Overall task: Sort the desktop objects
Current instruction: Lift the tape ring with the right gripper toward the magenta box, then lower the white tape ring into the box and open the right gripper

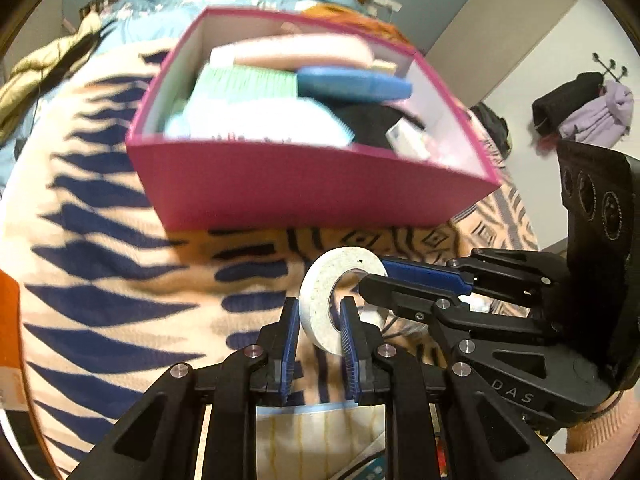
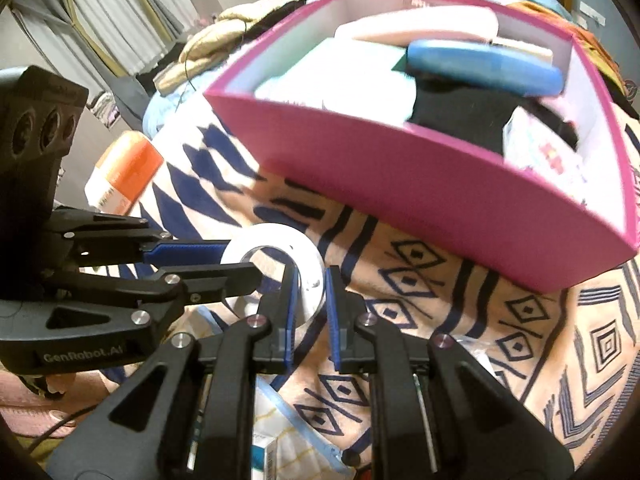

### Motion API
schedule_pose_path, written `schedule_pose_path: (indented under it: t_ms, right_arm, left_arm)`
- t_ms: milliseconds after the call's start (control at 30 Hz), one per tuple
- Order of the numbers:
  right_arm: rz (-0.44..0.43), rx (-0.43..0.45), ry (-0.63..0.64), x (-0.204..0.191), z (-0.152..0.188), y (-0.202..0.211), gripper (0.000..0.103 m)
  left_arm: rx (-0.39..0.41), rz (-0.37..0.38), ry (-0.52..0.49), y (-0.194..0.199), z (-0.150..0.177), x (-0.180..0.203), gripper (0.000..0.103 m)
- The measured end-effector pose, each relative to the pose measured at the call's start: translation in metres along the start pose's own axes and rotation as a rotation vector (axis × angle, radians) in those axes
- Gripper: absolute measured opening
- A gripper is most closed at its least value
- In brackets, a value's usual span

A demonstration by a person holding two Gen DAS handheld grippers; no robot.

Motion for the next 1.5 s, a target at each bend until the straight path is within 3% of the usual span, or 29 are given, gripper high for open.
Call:
schedule_pose_path:
  t_ms: [200, 600, 1000, 1500]
  right_arm:
    - [-0.05, 0.076, 0.0, -0.01, -0.02, 0.033, 0.015]
    - [-0.021, 0.193, 0.045, -0.017, -0.082, 0.056, 0.015]
    - [0.026, 0.168, -0.009, -0.006, -0.126, 0.013, 0.015]
    - [0.048, 0.12, -0.107, 0.004, -0.153, -0.03, 0.016]
  left_arm:
    - [0.071, 0.0, -0.03, 0.032, -0.021, 0.004, 0.02]
    - [0.147, -0.075, -0.049, 0.046, -0.078, -0.02, 0.02]
    - [0.102, -0.171, -0.021, 0.026, -0.111, -0.068, 0.02]
    - [0.093, -0.23, 0.058, 0.016, -0.11, -0.103, 0.024]
Point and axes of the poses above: each gripper's, at about its wrist camera, not at the fingertips, and y roughly against the way its jaws point, x to its right, z to its underside, the point moved 6 cm from there along -y, roughly the way its jaws point, and after that the axes turned 13 degrees about -y, right-handed, at the moved point
